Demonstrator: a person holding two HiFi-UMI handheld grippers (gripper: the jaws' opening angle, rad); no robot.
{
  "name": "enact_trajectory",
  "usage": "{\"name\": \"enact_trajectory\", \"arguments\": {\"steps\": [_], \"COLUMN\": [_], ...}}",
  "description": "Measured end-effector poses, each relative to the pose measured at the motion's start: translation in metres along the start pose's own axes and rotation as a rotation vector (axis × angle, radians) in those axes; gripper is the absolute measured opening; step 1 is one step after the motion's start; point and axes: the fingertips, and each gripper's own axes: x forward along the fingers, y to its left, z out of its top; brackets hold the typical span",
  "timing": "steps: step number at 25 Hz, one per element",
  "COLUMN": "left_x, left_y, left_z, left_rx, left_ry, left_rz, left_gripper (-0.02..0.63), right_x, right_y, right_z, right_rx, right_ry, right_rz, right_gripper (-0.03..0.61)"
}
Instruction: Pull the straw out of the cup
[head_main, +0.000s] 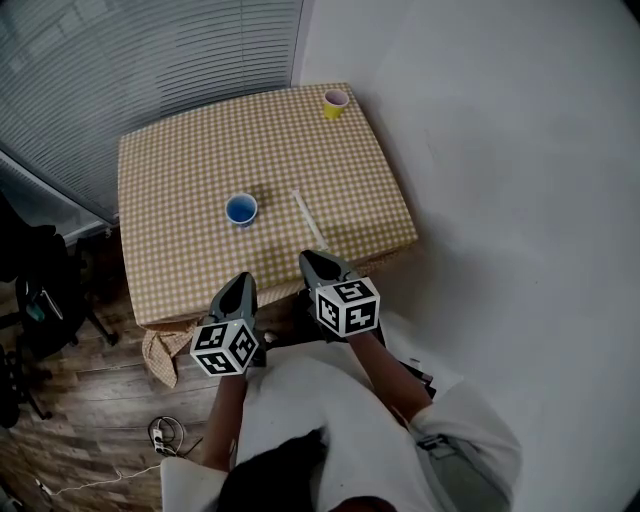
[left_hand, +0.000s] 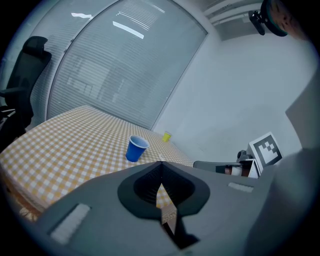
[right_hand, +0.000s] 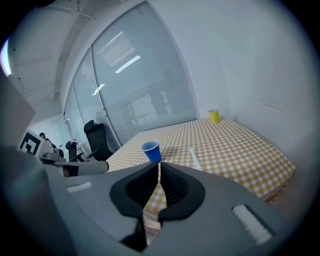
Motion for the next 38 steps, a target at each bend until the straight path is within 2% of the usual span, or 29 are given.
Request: {"name": "enact_trajectory", "arguments": {"steps": [8, 17, 24, 38], "left_x": [0.003, 0.011, 0.013, 0.009], "left_y": [0.0, -0.004, -0.006, -0.009], "left_z": [0.005, 0.005, 0.005, 0.003], "left_rx": [0.011, 0.028, 0.04, 0.056], "left_ry": [-0.01, 0.008, 0.014, 0.024], "left_rz": [0.001, -0.01, -0.02, -0.037], "left_gripper": [0.012, 0.012, 0.012, 0.012], "right_x": [0.002, 0.008, 0.007, 0.003], "right_y": [0.005, 0.013, 0.023, 0.032], "right_z": [-0.001, -0.018, -0.014, -0.011], "right_rx": [-0.037, -0.099, -0.192, -0.209], "right_ry": [-0.02, 0.031, -0.001, -0.017], "right_rz": [-0.014, -0.029, -0.04, -0.024], "right_gripper": [0.008, 0.006, 0.006, 0.006]}}
